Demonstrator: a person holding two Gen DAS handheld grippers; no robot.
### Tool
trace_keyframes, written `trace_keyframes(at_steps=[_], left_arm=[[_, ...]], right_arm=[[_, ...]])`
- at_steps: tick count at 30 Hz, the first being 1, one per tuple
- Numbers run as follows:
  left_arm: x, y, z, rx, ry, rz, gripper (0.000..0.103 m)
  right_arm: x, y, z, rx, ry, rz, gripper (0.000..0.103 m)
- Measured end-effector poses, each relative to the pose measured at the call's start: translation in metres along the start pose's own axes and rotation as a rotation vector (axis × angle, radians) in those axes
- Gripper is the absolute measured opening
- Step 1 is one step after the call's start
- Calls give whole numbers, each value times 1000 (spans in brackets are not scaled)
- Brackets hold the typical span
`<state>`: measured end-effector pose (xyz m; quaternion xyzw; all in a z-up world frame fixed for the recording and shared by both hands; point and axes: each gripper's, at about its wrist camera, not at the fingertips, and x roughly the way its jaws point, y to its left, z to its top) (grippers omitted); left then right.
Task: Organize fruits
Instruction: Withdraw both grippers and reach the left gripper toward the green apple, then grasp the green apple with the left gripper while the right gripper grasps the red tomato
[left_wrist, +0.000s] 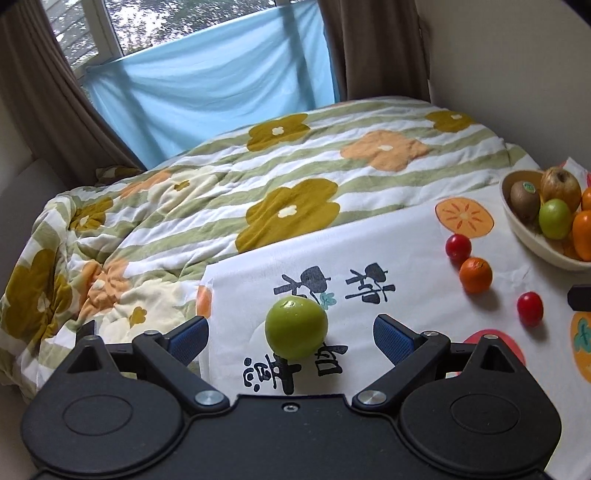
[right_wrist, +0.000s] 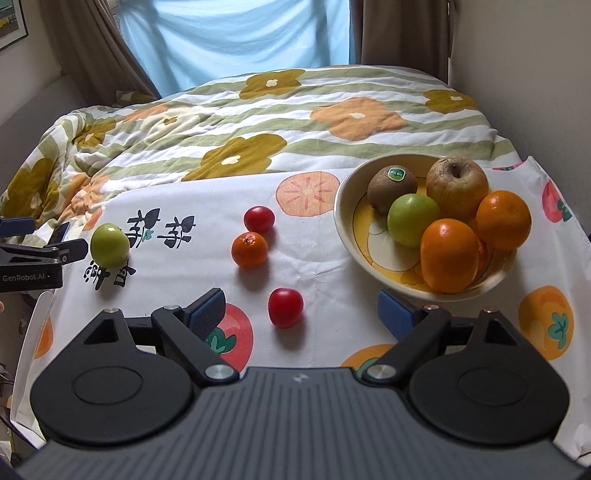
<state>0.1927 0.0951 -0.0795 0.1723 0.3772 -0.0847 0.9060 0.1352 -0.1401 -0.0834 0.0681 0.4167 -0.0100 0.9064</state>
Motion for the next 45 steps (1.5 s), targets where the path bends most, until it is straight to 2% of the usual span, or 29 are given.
trace_keyframes(at_steps=[8,19,20,21,23,25,26,27,38,43,45], left_arm=[[51,8,-4,92,63,-85,90],[75,15,-5,114,83,-140,78],[76,16,-5,114,83,-144,74],[77,15,-4,121,83,-147,65],[78,14,-4,135,80,-157,61],[78,13,-5,146,74,-158,60],[78,12,-5,153,73,-157,60],[78,12,-5,157,73,-156,60],[71,14,-9,131,83,-149,60],[67,13,-14,112,89,-137,60],[63,14,-17,99,92,-133,60]], right_arm=[[29,20,-7,39,41,-45,101],[54,25,-15,96,79,-78,98],[55,25,-15,96,80,-81,97],[57,25,-14,95,80,-83,97],[59,27,-14,80,78,-89,96],[60,29,-15,67,72,-80,91],[60,30,-15,62,73,-74,84],[62,31,-15,59,80,-69,81],[69,27,-15,46,90,-75,73],[72,29,-13,18,92,-72,65],[72,30,-13,8,91,-70,58]])
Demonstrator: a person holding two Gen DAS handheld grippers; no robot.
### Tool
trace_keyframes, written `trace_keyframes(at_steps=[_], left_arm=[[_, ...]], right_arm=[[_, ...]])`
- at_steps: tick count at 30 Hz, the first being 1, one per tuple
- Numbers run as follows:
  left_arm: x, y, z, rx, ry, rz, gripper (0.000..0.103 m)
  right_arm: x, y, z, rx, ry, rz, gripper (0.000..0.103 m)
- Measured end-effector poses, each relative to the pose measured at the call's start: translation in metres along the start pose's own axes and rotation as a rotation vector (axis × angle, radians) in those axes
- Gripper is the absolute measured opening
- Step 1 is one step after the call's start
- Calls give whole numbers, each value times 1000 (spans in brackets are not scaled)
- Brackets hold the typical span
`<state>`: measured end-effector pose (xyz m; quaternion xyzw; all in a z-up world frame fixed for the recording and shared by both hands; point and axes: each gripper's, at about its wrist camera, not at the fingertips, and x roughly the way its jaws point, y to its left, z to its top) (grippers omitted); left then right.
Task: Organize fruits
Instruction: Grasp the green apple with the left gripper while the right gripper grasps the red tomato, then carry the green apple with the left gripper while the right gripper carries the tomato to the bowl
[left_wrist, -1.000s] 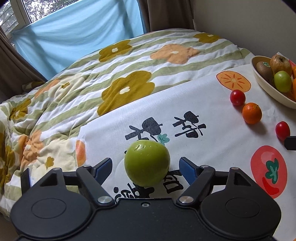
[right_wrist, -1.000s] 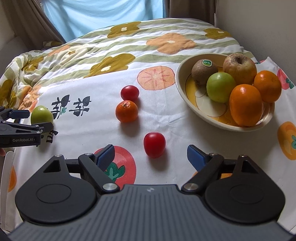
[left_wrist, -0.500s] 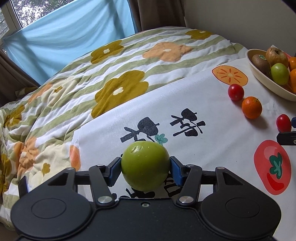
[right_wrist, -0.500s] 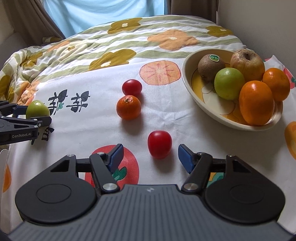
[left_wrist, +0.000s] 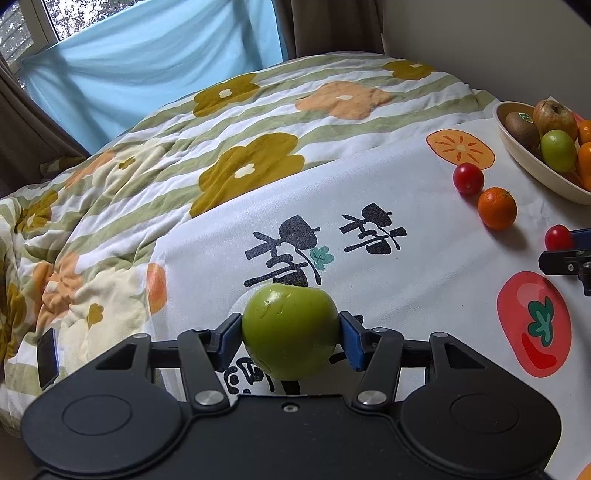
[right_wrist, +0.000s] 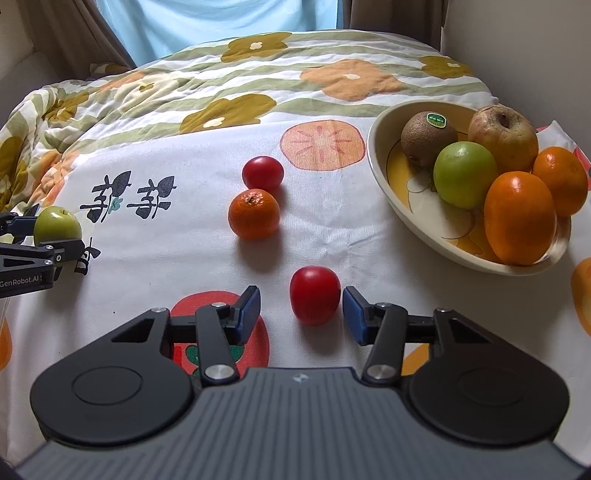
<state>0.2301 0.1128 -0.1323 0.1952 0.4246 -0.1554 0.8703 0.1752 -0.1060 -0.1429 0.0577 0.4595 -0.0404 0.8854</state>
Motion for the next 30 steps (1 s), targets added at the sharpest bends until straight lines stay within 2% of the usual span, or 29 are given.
trace_keyframes(at_steps=[5,20,30], left_arm=[[-10,-2,-8,-29,4,9,60],[-56,-3,-27,-138,-14,67,60],[-104,-21,-27,-185,-35,114,60]], right_arm=[[0,1,1,-28,-6,-15,45],[-36,2,4,-69,-67,43,45],[-72,-20,15,-89,-126,79,45]])
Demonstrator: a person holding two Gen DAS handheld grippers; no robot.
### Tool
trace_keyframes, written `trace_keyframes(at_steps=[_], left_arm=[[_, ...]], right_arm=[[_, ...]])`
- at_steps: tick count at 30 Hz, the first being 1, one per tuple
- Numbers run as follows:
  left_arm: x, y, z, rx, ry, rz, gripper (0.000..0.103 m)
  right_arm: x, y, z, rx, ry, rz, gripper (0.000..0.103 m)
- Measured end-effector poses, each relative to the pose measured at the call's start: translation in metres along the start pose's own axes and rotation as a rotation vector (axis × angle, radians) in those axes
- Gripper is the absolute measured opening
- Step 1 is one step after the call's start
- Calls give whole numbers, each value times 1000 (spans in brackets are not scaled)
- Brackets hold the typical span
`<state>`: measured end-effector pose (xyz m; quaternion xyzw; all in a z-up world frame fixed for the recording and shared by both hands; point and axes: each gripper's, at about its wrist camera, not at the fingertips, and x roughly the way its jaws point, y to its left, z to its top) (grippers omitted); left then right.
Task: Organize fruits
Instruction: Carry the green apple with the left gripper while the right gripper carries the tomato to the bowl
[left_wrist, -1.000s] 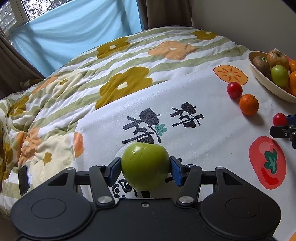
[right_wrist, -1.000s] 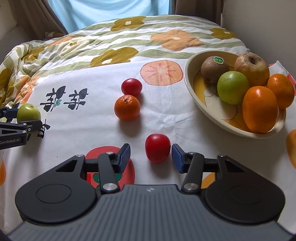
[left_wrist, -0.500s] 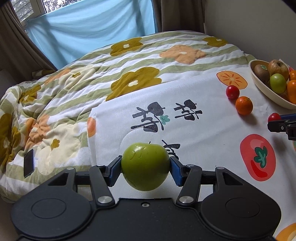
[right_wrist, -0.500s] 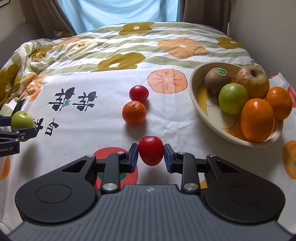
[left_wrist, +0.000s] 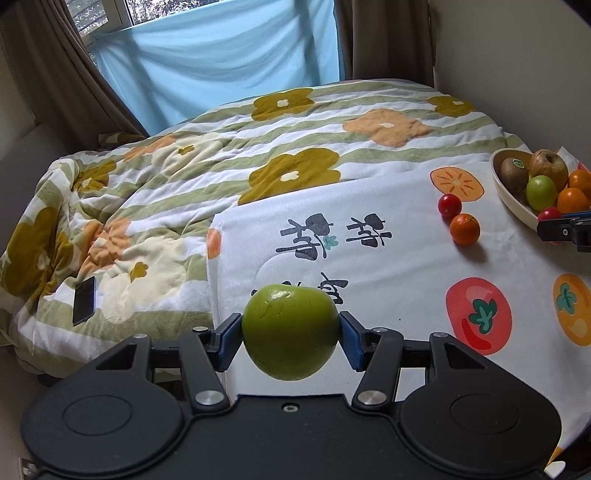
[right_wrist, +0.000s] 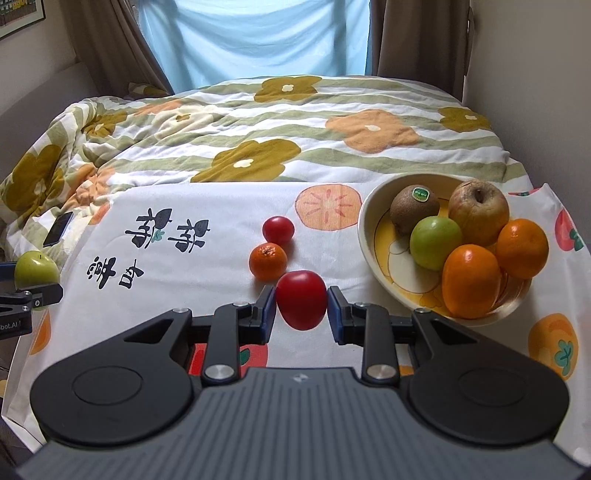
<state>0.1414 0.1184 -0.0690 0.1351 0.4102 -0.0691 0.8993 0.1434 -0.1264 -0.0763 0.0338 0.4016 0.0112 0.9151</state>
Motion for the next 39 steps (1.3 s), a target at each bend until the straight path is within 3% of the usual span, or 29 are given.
trace_keyframes(at_steps=[10,18,30,39], left_arm=[[-30,-58,26,-36,-48,-3,60],[-30,-121,62,-34,-85,-34,60],[9,-205,113,-2,-87,-94,60],[54,-238,134,33,-41,-151,60]], right_arm=[[-21,-53,20,-16,-47,23,45],[-27,-112,44,-39,-81,19,45],[1,-187,84,-86,-113,10,44],[34,-203,98,-110,-103,33,44]])
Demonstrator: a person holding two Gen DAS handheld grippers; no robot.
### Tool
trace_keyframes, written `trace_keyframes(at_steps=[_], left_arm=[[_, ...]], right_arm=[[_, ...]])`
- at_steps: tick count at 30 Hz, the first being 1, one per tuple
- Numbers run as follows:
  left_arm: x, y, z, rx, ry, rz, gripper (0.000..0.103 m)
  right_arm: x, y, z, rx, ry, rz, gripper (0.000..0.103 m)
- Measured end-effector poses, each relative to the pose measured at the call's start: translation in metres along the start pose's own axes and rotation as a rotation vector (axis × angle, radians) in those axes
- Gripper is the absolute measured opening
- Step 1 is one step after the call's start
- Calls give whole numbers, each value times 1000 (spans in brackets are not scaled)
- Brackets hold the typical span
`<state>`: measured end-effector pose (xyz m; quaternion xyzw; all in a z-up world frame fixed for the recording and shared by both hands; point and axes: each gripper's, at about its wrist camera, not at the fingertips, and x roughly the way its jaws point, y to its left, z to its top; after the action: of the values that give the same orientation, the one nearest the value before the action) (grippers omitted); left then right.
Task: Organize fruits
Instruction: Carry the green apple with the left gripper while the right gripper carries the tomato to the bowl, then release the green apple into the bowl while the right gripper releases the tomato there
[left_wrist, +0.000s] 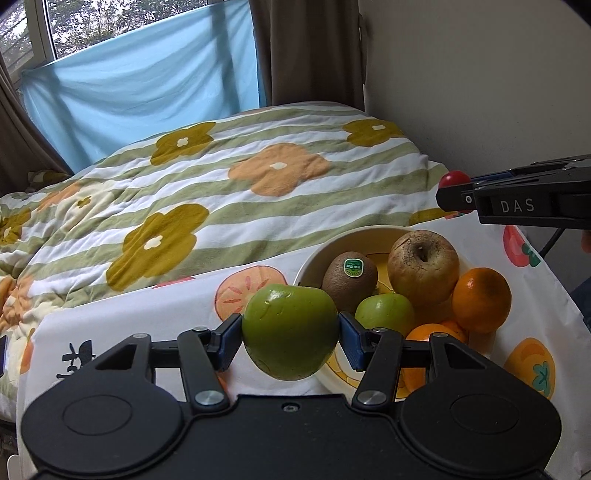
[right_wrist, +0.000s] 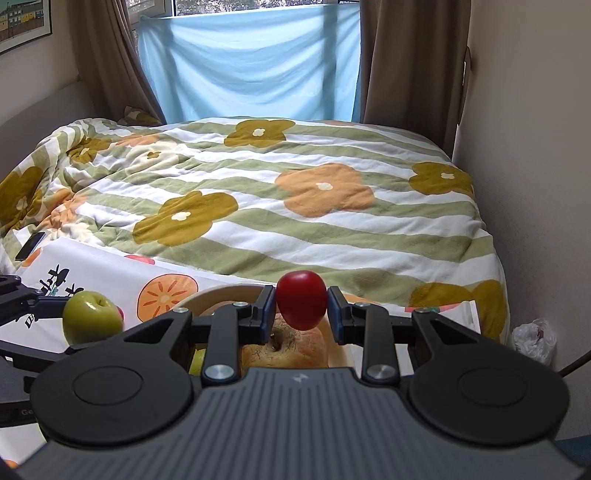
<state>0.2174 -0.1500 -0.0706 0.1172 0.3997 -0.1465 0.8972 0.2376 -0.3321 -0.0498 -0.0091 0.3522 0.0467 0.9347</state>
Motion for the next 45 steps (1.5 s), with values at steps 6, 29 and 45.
trace_keyframes(at_steps=[6,29,45], left_arm=[[29,-9,3,16,33,-40,60],[17,15,1,23,-15,-33,89],[11,38,-8,-10,-2,-3,89]], right_arm=[[16,1,-2,3,21,19,44],[67,18,15,16,96,51,44],[89,19,13,48,129,51,53]])
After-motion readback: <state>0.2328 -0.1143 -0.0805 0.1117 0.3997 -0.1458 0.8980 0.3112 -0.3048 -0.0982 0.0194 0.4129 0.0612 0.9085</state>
